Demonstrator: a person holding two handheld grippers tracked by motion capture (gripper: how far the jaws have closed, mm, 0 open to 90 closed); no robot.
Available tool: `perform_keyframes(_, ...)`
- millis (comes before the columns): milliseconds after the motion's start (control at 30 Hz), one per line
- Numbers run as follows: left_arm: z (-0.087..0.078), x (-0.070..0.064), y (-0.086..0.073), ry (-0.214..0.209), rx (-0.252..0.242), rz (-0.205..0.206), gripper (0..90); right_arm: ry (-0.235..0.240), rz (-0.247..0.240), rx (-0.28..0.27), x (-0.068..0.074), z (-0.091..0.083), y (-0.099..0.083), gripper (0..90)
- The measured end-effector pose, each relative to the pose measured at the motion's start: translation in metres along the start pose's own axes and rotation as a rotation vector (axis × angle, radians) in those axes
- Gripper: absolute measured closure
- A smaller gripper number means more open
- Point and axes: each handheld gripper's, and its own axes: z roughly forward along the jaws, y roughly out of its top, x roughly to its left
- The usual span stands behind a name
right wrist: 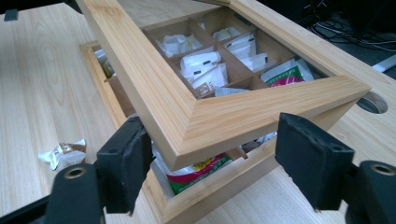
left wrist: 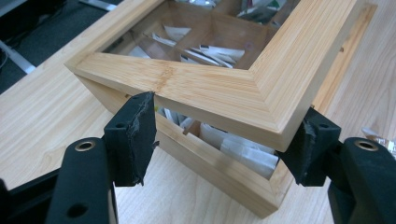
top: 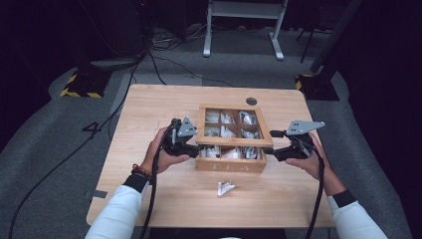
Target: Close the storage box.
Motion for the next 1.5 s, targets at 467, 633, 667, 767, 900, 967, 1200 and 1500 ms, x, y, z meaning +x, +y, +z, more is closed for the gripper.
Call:
perform_keyframes(467, 0.003, -0.002, -0.006, -0.018, 0.021, -0.002, 33.9, 0.009, 0.017, 0.007, 0.003, 0.002, -0.008, 28.2)
perform_keyframes(633, 0.004, -0.003, -0.009, -0.029, 0.03, -0.004, 33.6, 0.007, 0.018, 0.012, 0.005, 0.003, -0.011, 28.1)
perform_keyframes(667, 0.005, -0.003, -0.009, -0.032, 0.031, -0.001, 33.3, 0.007, 0.021, 0.013, 0.006, 0.004, -0.012, 28.1)
perform_keyframes(767, 0.006, -0.004, -0.011, -0.04, 0.04, -0.002, 32.6, 0.004, 0.022, 0.023, 0.007, 0.005, -0.015, 28.1)
perform_keyframes(900, 0.007, -0.004, -0.013, -0.05, 0.043, -0.009, 32.3, 0.007, 0.026, 0.029, 0.008, 0.006, -0.017, 28.6)
perform_keyframes(967, 0.008, -0.004, -0.013, -0.051, 0.045, -0.01, 32.3, 0.01, 0.029, 0.027, 0.008, 0.006, -0.018, 28.8)
perform_keyframes(1200, 0.009, -0.005, -0.016, -0.058, 0.046, -0.02, 32.2, 0.01, 0.024, 0.048, 0.009, 0.008, -0.02, 29.3)
perform_keyframes(1500, 0.011, -0.007, -0.021, -0.07, 0.058, -0.015, 32.0, 0.014, 0.03, 0.062, 0.01, 0.011, -0.025, 30.3)
